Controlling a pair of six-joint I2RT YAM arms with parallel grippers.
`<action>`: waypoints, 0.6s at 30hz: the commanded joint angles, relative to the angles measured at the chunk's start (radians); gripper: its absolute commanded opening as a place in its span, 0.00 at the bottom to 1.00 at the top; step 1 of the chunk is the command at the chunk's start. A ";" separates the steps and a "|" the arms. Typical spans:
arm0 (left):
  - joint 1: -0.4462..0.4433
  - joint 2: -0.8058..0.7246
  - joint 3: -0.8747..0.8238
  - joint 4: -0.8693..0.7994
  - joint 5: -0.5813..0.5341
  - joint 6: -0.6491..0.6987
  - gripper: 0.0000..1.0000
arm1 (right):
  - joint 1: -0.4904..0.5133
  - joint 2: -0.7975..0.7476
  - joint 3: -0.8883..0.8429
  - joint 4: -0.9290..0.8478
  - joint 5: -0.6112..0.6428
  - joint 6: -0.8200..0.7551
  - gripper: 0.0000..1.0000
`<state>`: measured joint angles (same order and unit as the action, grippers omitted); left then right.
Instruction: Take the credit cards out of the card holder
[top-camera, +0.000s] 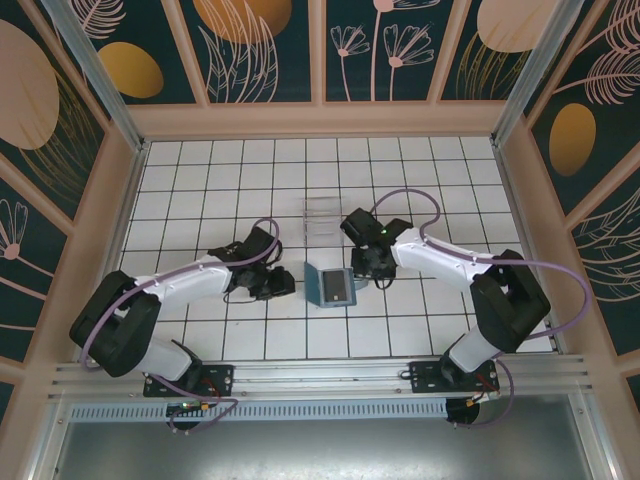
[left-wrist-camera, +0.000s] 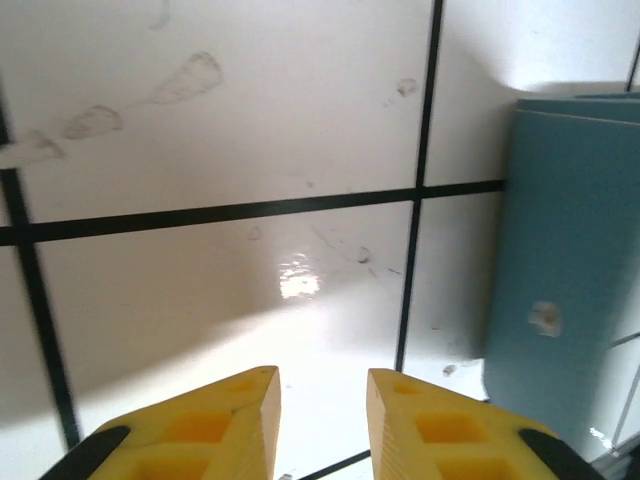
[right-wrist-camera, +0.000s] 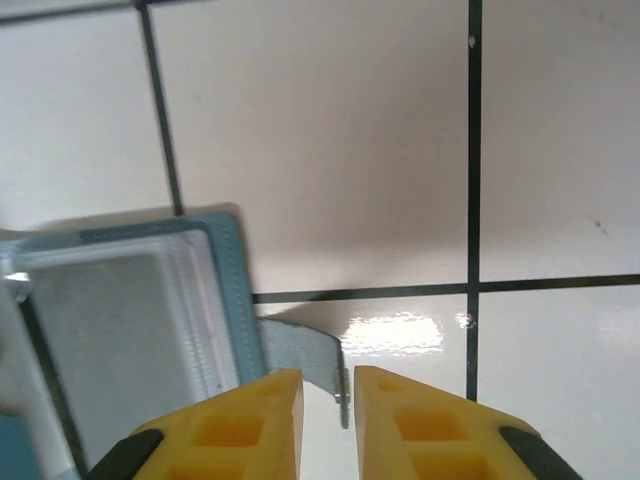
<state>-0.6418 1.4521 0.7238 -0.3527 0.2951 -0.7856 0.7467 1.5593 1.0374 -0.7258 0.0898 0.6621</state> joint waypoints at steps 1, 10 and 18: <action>-0.005 -0.041 0.075 -0.108 -0.093 0.027 0.32 | -0.004 -0.032 0.055 -0.066 0.021 -0.016 0.24; -0.005 -0.061 0.227 -0.102 -0.021 0.014 0.32 | 0.009 -0.026 0.085 0.021 -0.154 -0.030 0.29; -0.041 0.019 0.295 -0.002 0.103 -0.015 0.28 | 0.006 0.005 0.025 0.192 -0.302 0.024 0.30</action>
<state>-0.6571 1.4311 0.9691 -0.3935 0.3416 -0.7895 0.7479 1.5566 1.0885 -0.6060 -0.1421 0.6537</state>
